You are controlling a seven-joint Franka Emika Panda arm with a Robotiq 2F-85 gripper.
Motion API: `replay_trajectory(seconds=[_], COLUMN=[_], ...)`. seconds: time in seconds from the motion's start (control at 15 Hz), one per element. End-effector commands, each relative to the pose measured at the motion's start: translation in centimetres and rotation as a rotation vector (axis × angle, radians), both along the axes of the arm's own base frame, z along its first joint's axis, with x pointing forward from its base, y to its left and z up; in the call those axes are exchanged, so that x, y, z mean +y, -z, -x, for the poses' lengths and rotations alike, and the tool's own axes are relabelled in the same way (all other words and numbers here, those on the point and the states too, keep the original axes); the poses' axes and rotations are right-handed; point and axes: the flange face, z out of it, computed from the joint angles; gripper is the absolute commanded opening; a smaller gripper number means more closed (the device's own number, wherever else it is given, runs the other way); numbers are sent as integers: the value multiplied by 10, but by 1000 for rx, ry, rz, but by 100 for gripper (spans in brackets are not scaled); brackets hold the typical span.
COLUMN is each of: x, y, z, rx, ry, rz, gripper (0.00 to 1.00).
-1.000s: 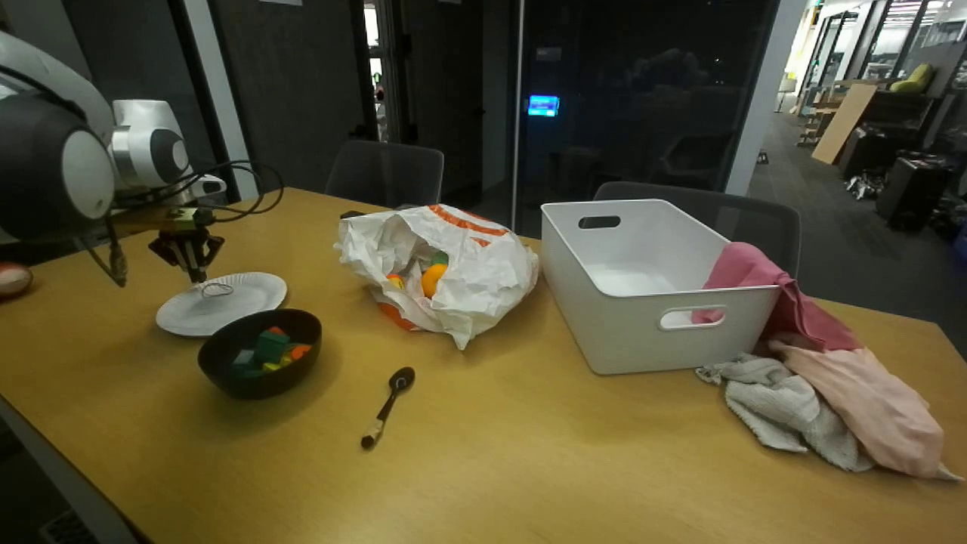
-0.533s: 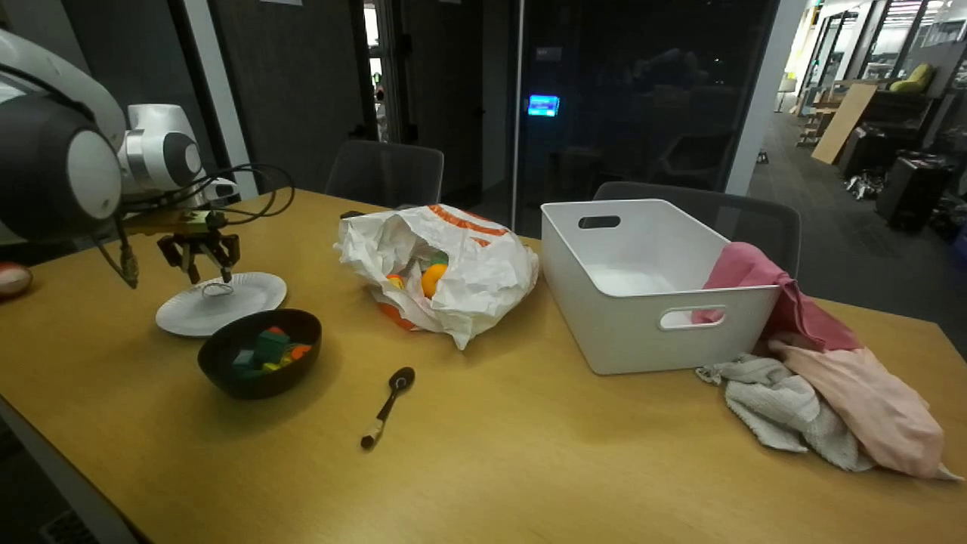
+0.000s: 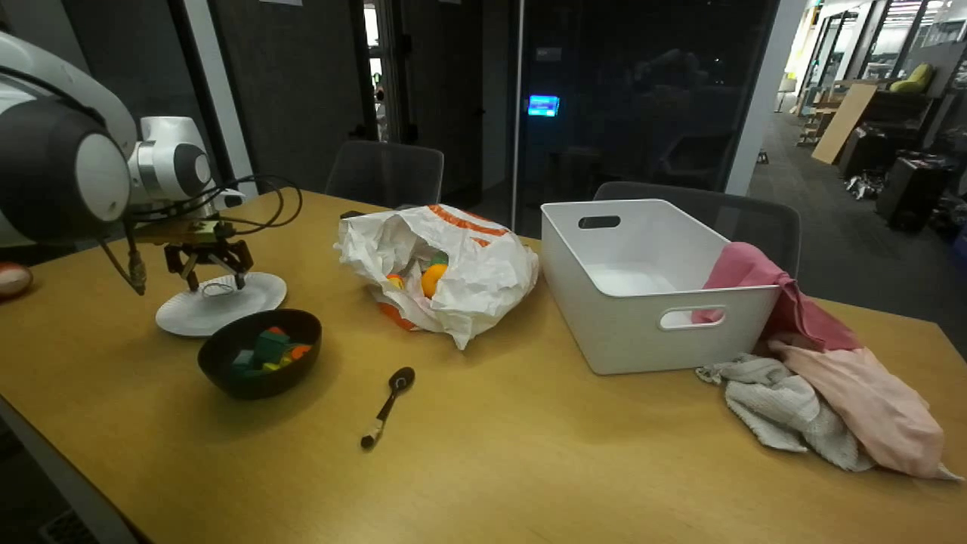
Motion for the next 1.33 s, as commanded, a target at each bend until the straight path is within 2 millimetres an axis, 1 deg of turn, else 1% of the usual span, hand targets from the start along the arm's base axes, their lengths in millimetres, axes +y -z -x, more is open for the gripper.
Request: replay_trajectory(seconds=[0.0, 0.13, 0.2, 0.27, 0.33, 0.53, 0.8, 0.93, 1.0, 1.07, 1.13, 1.27], x=[-5, -6, -7, -7, -8, -8, -9, -9, -9, -9, -9, -8], y=[1, 2, 2, 2, 3, 1, -1, -2, -2, -2, -3, -5], z=[-1, -1, 0, 0, 0, 0, -1, -1, -1, -1, -1, 0], rx=[-2, 2, 4, 6, 7, 8, 5, 5, 4, 5, 4, 2], ry=[-3, -3, -4, -5, -3, -2, -1, 0, 1, 1, 1, -3], rz=[-14, -11, -10, -10, -9, -12, -14, -15, -15, -15, -15, -16], gripper=[98, 95, 79, 70, 70, 45, 14, 7, 7, 5, 9, 10])
